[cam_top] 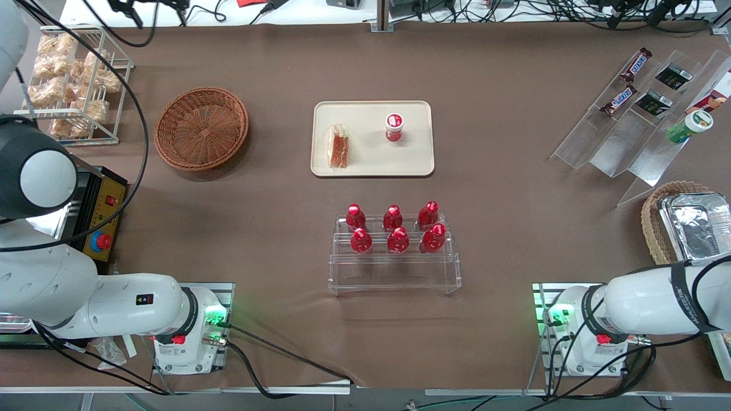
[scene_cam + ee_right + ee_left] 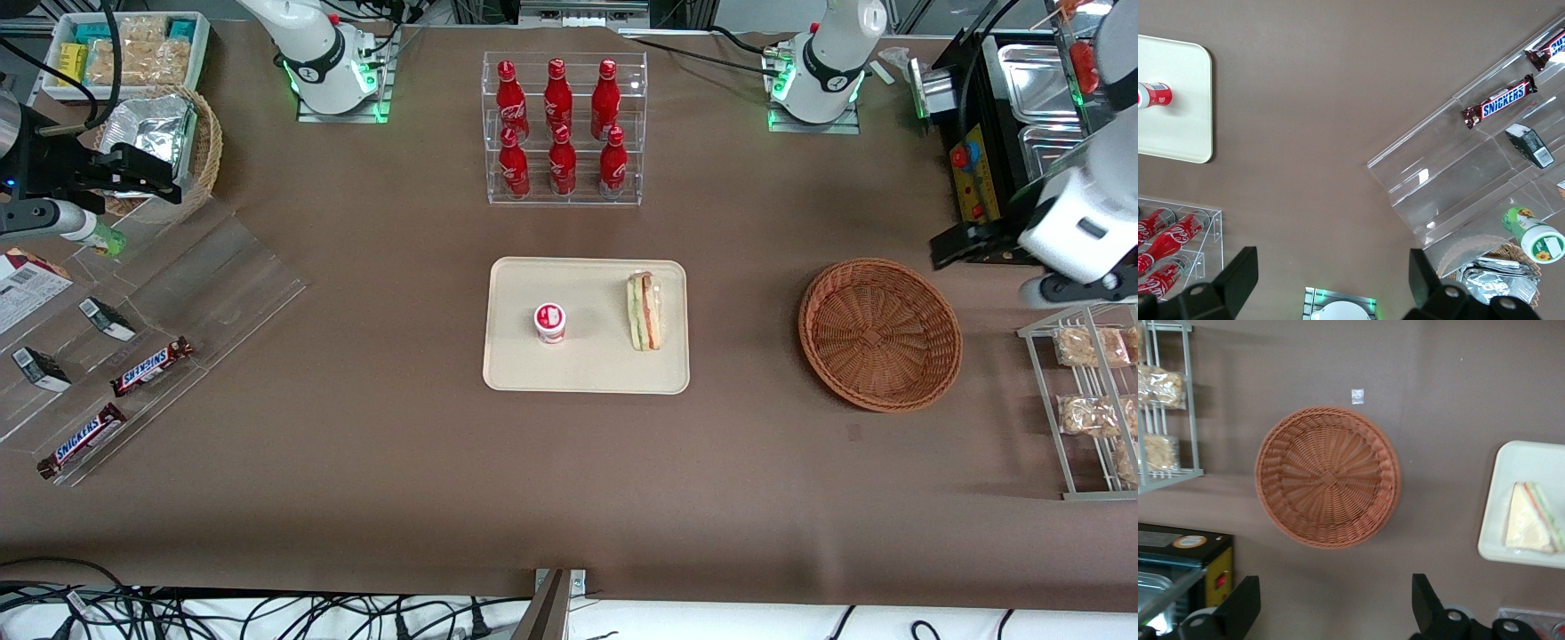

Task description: Place sandwich from basket to tray

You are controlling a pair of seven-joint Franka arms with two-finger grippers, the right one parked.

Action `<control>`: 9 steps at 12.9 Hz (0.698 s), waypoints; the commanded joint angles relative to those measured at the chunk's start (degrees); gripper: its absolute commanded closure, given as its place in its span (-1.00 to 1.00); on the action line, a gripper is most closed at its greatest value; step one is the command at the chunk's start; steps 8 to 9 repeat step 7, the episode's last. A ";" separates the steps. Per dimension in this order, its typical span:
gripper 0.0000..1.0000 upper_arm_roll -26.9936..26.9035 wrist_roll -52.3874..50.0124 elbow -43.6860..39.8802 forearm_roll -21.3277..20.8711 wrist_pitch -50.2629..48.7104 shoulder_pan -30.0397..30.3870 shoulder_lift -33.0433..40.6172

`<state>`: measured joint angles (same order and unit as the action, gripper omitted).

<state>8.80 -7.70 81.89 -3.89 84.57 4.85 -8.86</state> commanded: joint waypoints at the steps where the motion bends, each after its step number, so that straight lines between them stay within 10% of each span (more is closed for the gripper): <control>1: -1.00 -3.52 10.30 2.57 2.13 -1.42 -0.63 3.85; 9: -1.00 -2.82 14.55 1.87 5.21 -1.95 0.08 2.19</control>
